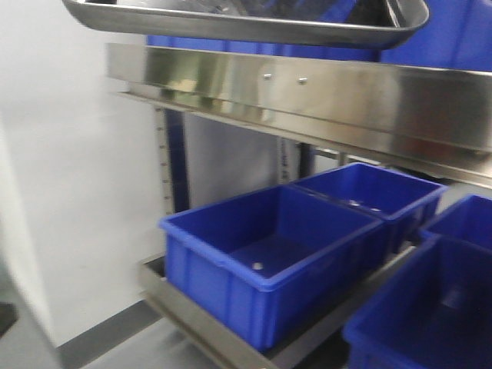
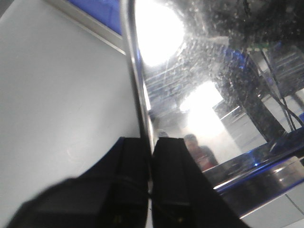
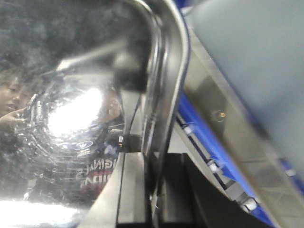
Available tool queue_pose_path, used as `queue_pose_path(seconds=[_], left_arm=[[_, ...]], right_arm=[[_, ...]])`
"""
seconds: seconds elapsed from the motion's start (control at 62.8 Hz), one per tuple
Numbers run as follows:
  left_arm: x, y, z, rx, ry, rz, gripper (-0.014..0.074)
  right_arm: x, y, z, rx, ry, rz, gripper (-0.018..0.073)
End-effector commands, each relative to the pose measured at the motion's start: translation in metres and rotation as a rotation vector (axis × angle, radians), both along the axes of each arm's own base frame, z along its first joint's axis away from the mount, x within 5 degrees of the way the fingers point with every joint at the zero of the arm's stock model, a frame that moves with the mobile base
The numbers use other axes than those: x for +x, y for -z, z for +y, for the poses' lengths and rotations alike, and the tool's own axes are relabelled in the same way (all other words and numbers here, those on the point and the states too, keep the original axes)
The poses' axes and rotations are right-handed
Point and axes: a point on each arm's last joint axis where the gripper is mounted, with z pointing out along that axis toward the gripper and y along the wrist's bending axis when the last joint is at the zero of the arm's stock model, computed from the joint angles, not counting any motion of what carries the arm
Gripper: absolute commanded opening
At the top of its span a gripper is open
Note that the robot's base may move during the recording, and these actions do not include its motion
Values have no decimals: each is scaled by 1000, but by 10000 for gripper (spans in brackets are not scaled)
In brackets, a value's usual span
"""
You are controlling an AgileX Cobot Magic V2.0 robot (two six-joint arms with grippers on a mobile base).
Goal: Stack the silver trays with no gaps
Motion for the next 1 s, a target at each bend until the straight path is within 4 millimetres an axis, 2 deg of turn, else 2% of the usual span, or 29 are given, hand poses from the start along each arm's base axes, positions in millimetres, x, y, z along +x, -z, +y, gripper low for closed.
queue_pose_path(seconds=[0.0, 0.988], left_arm=[[-16, -20, 3, -58, 35, -12, -47], [-16, -20, 3, -60, 35, -12, -47]], right_arm=[[-7, -22, -5, 43, -26, -103, 61], [-7, -22, -5, 43, -26, -103, 61]])
